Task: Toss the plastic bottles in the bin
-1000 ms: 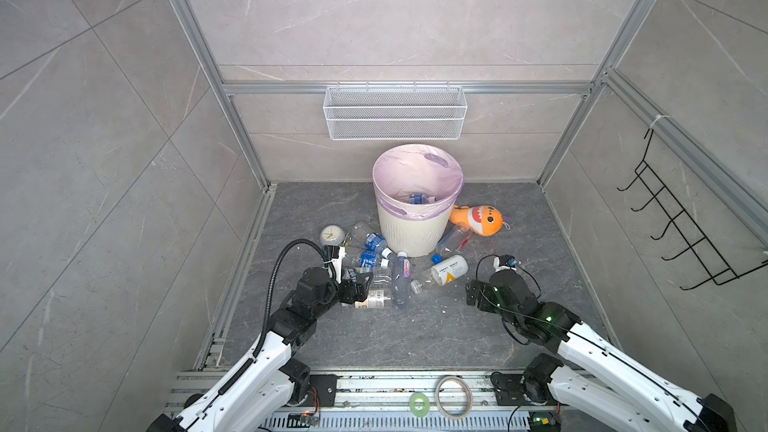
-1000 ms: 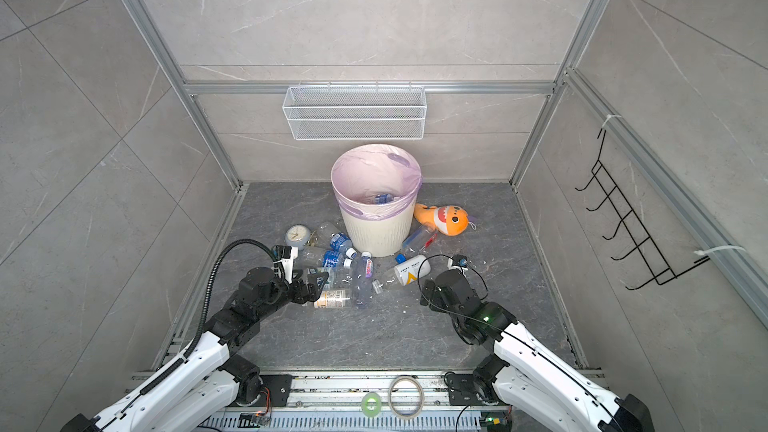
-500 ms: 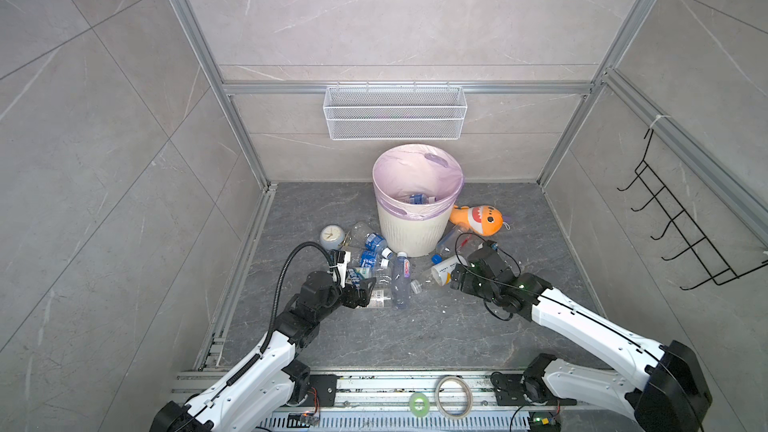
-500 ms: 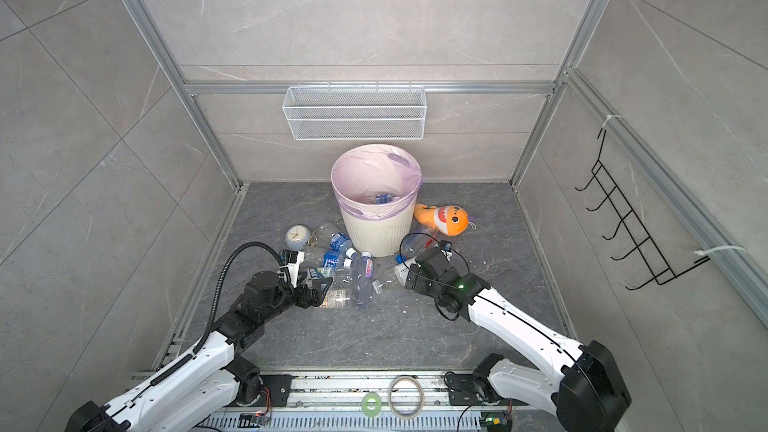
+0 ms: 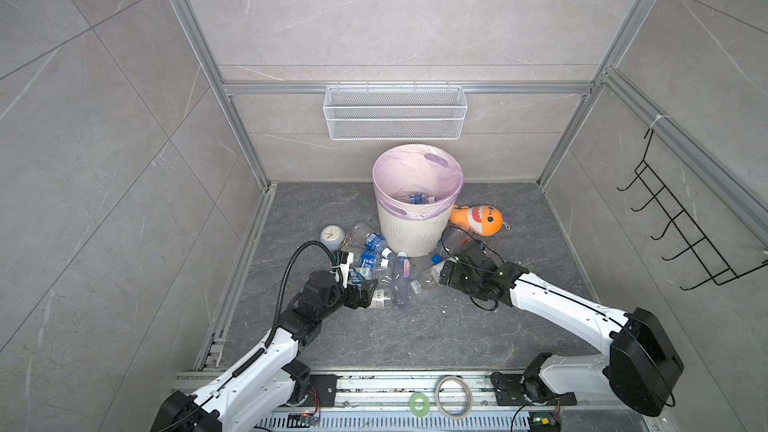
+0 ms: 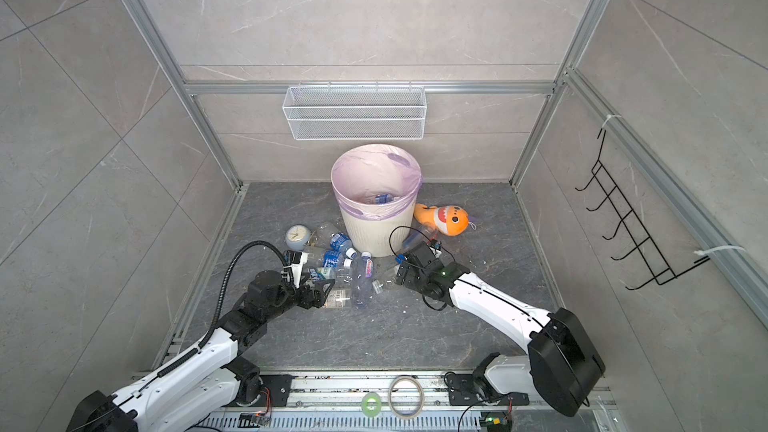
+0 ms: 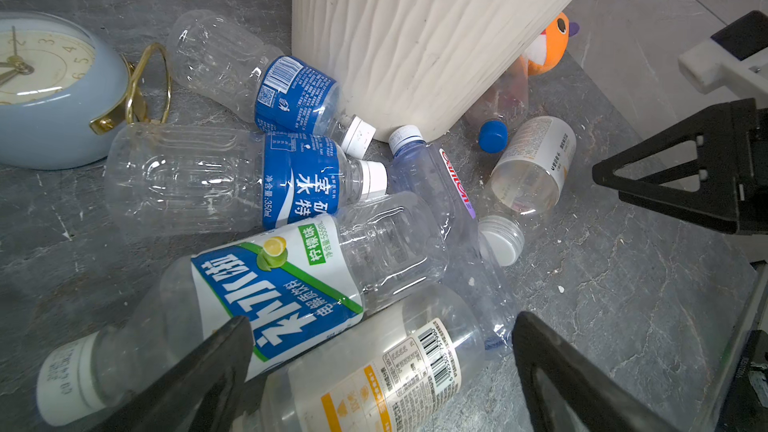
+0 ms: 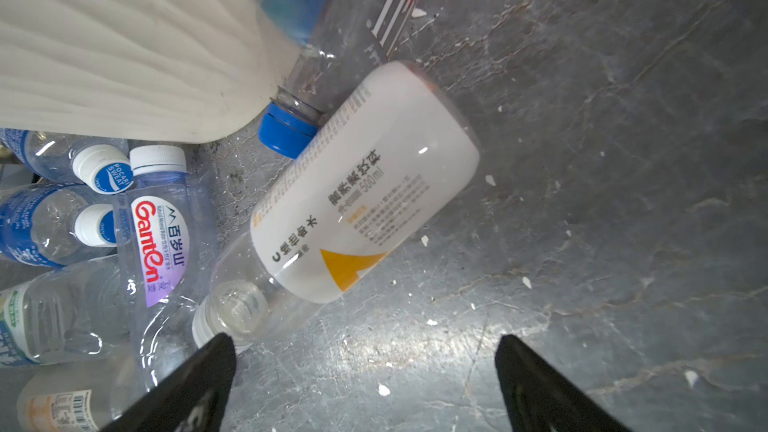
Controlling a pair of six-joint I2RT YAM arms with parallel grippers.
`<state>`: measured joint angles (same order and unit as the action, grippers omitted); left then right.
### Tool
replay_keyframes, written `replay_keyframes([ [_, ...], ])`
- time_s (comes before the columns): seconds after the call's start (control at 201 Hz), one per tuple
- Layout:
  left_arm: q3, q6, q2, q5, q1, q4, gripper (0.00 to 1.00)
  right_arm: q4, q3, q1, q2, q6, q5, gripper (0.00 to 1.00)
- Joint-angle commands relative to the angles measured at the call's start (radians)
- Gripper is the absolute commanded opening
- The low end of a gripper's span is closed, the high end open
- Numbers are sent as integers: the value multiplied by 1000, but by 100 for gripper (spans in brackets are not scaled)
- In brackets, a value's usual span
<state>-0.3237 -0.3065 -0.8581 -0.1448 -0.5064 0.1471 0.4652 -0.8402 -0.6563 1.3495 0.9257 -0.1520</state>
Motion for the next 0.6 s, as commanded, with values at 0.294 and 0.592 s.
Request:
replay_keyframes([
  [0.294,-15,17,-23,-38,-6,59,99,-36,-90,-16,125,65,9,99],
  [0.592,-14,16,-27,-36,-6,60,99,-17,-150,-17,209,74,-5,99],
])
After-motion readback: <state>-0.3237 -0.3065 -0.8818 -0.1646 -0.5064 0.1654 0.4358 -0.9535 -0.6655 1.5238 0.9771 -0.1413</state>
